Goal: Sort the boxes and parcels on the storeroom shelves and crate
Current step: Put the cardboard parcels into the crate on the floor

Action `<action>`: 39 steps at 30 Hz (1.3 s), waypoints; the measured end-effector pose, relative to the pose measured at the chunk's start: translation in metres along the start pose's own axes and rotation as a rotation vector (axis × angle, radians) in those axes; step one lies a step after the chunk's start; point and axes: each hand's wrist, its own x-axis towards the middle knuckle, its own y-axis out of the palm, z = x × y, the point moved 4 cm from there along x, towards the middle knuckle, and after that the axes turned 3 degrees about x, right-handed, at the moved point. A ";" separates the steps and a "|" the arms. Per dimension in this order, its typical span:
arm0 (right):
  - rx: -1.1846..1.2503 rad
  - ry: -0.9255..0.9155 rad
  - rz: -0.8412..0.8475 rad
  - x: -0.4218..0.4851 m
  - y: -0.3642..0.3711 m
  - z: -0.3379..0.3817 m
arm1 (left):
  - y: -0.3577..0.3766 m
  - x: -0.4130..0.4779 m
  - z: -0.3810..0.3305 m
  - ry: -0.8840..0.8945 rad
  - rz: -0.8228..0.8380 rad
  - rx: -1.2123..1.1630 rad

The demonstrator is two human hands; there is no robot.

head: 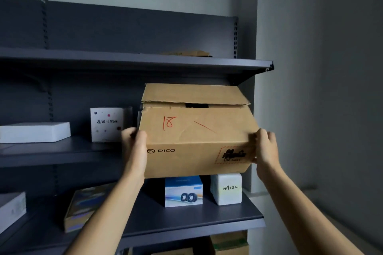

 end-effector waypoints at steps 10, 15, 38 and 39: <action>-0.049 -0.125 0.010 -0.027 -0.033 0.019 | -0.007 -0.045 -0.014 -0.091 0.031 -0.109; -0.107 -0.200 0.101 -0.021 -0.042 0.037 | -0.008 -0.041 -0.025 -0.152 0.069 -0.235; -0.016 -0.185 0.535 -0.007 -0.025 0.058 | -0.020 -0.008 -0.020 0.149 0.419 -0.242; -0.046 -0.192 0.526 -0.006 -0.022 0.055 | -0.019 -0.006 -0.019 0.143 0.411 -0.228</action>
